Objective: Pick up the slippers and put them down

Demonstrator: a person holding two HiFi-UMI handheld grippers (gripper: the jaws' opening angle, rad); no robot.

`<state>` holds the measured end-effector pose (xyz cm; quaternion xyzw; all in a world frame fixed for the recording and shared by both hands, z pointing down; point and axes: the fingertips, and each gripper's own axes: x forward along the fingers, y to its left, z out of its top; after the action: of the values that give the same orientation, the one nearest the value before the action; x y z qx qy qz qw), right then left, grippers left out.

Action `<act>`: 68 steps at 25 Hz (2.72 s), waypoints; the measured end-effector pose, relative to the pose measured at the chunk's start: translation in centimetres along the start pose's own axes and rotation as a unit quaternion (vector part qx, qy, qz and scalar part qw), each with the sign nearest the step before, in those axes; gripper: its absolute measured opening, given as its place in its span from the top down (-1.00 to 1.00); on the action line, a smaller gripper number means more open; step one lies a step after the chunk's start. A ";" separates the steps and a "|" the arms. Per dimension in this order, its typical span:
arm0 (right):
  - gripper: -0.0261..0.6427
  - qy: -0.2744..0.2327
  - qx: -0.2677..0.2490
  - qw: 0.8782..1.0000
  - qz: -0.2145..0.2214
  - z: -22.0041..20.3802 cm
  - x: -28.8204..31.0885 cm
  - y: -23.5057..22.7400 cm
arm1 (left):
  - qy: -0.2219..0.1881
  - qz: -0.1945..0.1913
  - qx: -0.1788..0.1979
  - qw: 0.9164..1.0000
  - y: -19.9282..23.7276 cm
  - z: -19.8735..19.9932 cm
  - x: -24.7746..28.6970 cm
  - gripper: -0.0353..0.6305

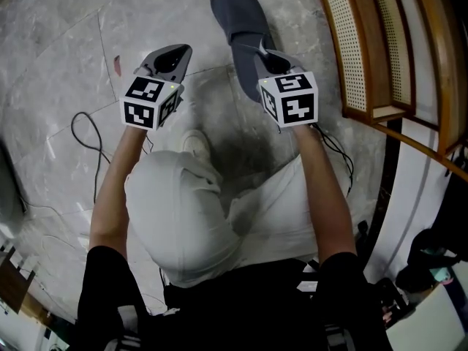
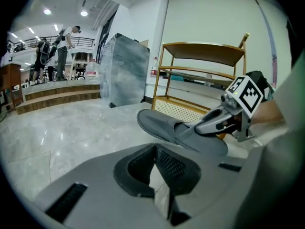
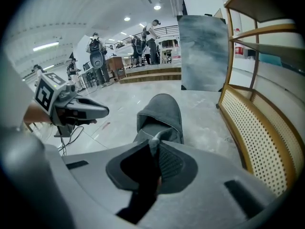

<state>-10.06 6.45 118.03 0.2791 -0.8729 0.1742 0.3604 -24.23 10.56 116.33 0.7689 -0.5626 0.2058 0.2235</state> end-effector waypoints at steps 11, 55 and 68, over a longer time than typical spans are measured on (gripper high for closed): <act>0.84 0.067 0.017 0.997 0.018 -7.8 2.8 1.0 | 0.055 -0.025 -0.003 0.998 -1.7 -5.9 0.7 0.88; 0.54 0.145 0.057 0.986 0.056 -15.5 5.1 2.9 | 0.133 -0.029 -0.062 0.989 -1.5 -15.5 1.8 0.88; 0.72 0.100 0.046 0.993 0.036 -11.1 4.1 1.7 | 0.120 -0.026 -0.053 0.991 -0.5 -12.5 2.2 0.88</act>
<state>-7.61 11.90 128.38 0.2452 -0.8326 0.2543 0.4265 -23.91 16.15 127.75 0.7398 -0.5218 0.2610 0.3351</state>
